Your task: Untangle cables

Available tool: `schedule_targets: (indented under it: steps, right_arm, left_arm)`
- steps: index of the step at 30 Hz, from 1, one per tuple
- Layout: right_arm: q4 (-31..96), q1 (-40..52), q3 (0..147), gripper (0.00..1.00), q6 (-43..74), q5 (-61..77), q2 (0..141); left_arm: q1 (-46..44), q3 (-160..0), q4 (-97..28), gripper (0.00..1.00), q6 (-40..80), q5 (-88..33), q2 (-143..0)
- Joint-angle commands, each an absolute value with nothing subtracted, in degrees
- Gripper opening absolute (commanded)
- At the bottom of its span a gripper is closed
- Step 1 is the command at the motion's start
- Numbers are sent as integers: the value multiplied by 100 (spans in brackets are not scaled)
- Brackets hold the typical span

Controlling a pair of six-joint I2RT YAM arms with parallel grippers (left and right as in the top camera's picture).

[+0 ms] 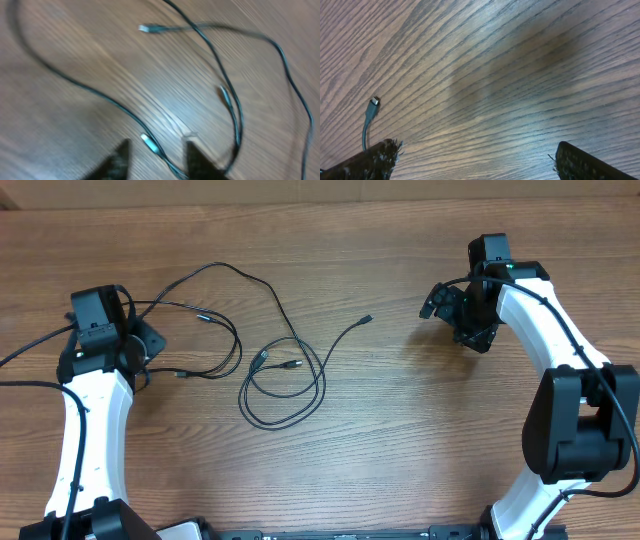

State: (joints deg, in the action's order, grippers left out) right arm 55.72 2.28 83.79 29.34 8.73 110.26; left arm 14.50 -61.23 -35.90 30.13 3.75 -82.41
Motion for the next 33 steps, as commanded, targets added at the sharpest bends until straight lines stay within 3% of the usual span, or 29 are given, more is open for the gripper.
schedule_targets:
  steps: [1, 2, 4, 7, 10, 12, 33]
  right_arm:
    - [5557, 228, 8433, 100, 2928, 840, 11032]
    - [5557, 228, 8433, 100, 2928, 838, 11032]
    - [5557, 228, 8433, 100, 2928, 840, 11032]
    - [5557, 228, 8433, 100, 2928, 838, 11032]
    - [5557, 228, 8433, 100, 2928, 840, 11032]
    - [5557, 228, 8433, 100, 2928, 840, 11032]
    - [5557, 228, 8433, 100, 2928, 840, 11032]
  left_arm:
    - [1173, -6204, -3529, 13, 2427, -316, -8254]
    - [1076, -6202, -3505, 9, 2338, -274, -8272]
    - [895, -6202, -3474, 12, 2102, -233, -8329]
    - [644, -6202, -3446, 21, 1625, -239, -8532]
    - [395, -6202, -3363, 40, 1308, -242, -8866]
    - [228, -6202, -3253, 45, 1111, -242, -9161]
    - [-165, -6202, -2611, 48, 239, -755, -10849]
